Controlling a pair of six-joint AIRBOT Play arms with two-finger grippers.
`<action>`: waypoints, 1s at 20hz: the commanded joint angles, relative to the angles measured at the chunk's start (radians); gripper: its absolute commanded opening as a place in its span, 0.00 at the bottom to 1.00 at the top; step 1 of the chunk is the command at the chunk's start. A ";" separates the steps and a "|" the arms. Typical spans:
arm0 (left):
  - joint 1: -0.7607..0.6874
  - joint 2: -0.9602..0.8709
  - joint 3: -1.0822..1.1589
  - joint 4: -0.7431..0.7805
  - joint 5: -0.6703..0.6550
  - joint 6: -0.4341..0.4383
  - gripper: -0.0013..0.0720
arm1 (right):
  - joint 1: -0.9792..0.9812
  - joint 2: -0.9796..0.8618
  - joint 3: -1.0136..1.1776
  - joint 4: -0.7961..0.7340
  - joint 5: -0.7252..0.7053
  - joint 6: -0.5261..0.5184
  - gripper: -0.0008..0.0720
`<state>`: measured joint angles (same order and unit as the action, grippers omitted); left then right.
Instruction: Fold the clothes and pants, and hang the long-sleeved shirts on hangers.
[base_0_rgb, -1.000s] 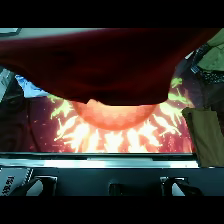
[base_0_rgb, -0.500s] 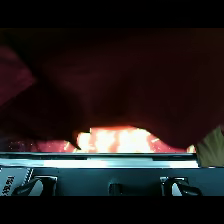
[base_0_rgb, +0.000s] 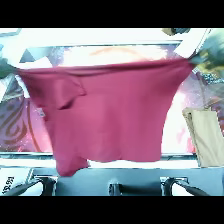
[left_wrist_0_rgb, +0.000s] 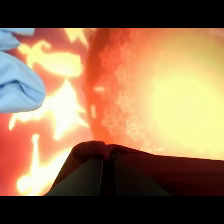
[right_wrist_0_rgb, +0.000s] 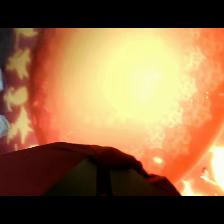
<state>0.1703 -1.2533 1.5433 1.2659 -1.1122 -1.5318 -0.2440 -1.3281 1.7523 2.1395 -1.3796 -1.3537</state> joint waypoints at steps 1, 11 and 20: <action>-0.087 -0.293 -0.027 -0.009 0.179 0.044 0.04 | 0.000 -0.245 -0.054 -0.012 0.130 -0.035 0.05; -0.119 -0.552 0.073 -0.005 0.372 0.054 0.04 | 0.000 -0.502 -0.053 -0.026 0.347 -0.095 0.06; -0.103 -0.551 0.075 -0.005 -0.115 0.148 0.04 | 0.000 -0.502 -0.054 -0.120 0.029 -0.090 0.06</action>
<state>0.0620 -1.8023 1.6165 1.2633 -1.0595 -1.3964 -0.2443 -1.8282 1.6993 2.0487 -1.2556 -1.4441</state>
